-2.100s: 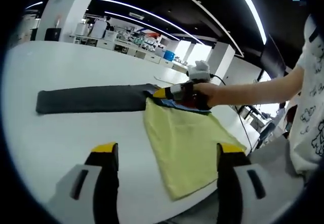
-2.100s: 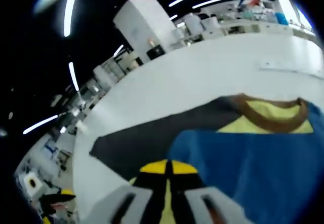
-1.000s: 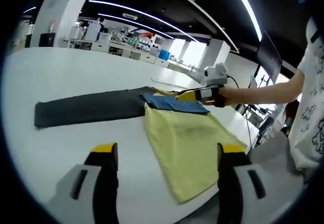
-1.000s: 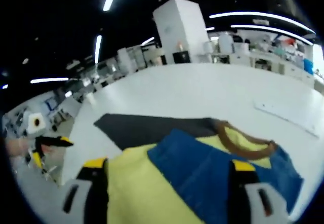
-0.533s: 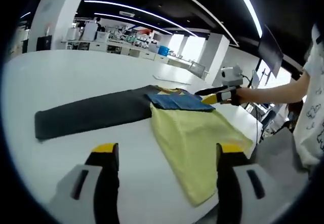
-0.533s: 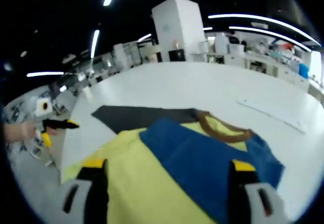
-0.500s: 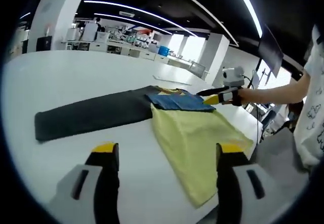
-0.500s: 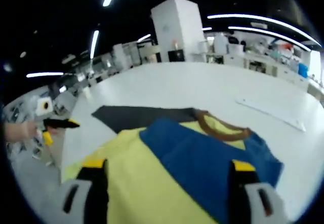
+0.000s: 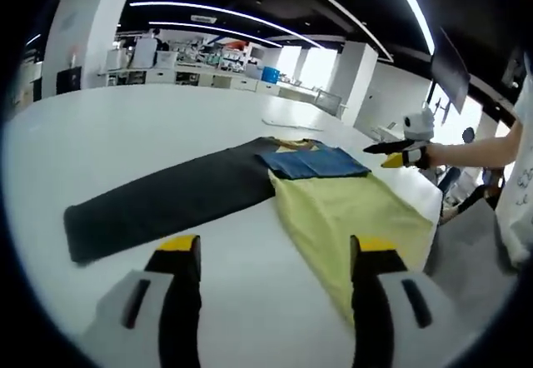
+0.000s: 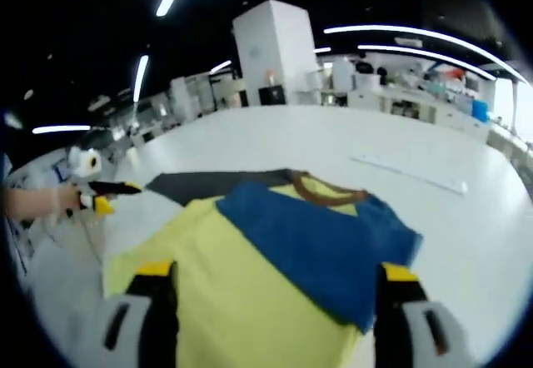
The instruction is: Fold the garment on the visible template until the final outline fits inside the template.
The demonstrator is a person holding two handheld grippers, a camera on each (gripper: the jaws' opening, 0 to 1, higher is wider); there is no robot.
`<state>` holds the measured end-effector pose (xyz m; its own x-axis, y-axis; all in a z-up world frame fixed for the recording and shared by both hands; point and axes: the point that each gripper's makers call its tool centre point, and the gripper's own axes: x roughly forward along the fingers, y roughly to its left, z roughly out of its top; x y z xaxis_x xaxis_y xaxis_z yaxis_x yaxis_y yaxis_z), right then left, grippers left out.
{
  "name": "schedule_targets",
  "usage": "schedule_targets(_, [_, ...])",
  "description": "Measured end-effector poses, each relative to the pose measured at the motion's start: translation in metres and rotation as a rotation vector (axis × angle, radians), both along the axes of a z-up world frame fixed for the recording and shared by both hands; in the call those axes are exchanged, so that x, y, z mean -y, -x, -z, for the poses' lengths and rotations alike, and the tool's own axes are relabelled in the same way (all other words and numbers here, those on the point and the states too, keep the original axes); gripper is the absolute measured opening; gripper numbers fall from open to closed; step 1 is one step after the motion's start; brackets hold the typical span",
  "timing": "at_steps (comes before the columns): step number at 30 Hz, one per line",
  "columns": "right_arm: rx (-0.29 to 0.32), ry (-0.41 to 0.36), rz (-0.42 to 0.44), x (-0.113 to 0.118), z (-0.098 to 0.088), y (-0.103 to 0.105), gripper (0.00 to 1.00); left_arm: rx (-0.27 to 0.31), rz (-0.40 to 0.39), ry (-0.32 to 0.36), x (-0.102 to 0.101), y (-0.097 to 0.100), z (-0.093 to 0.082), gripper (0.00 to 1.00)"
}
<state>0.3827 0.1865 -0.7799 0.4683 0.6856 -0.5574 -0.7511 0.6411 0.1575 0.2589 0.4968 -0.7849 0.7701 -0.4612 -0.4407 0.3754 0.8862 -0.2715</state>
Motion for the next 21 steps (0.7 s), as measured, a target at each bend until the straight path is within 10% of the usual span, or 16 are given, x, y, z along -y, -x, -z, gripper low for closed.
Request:
schedule_targets(10, [-0.006,-0.007,0.054,0.030,-0.004,0.020,0.99,-0.013,0.007,-0.030,-0.003,-0.007,-0.002,0.70])
schedule_targets(21, [-0.020,0.005,0.113,0.058,-0.001,0.031,0.99,-0.036,-0.134,-0.063,-0.057,-0.021,0.008,0.71])
